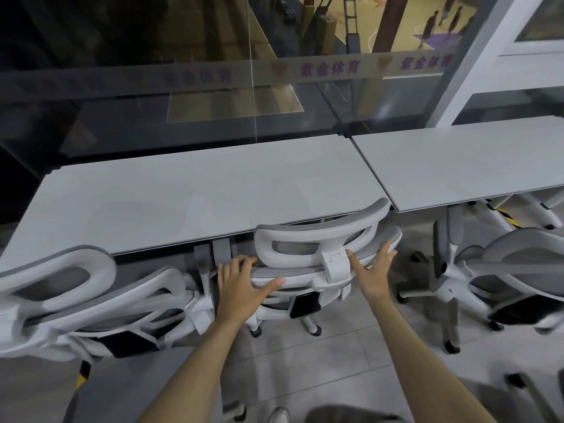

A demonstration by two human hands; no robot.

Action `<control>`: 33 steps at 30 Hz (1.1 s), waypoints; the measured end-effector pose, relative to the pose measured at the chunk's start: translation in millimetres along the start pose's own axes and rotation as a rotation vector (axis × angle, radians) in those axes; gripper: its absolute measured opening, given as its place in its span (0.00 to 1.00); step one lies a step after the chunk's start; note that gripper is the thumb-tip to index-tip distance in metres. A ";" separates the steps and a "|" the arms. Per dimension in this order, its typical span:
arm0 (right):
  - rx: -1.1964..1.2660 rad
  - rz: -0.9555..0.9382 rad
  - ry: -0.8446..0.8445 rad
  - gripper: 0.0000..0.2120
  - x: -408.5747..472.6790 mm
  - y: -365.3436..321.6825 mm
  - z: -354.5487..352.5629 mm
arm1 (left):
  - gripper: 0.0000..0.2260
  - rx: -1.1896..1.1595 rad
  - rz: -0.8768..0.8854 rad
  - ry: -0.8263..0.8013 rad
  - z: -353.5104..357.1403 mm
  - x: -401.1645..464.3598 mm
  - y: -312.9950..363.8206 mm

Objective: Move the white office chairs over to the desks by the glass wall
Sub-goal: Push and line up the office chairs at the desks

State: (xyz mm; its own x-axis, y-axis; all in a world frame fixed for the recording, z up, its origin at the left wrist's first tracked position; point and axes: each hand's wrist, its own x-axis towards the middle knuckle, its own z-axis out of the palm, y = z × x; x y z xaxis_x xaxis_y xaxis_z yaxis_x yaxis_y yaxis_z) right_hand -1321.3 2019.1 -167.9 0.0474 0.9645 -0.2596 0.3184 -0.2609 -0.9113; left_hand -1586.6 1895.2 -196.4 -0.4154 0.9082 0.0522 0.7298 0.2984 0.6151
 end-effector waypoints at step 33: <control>-0.914 -0.631 -0.641 0.37 -7.7 -57.6 274.2 | 0.23 0.125 -0.161 -0.365 112.3 144.1 -235.4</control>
State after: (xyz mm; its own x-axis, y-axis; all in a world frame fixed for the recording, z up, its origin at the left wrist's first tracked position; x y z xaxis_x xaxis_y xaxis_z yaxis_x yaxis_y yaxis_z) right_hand -1599.7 2015.9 -201.0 -0.7294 0.6530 -0.2039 0.6624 0.5997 -0.4489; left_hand -1757.2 1988.9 -422.0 -0.3259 0.8847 -0.3331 0.7410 0.4579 0.4912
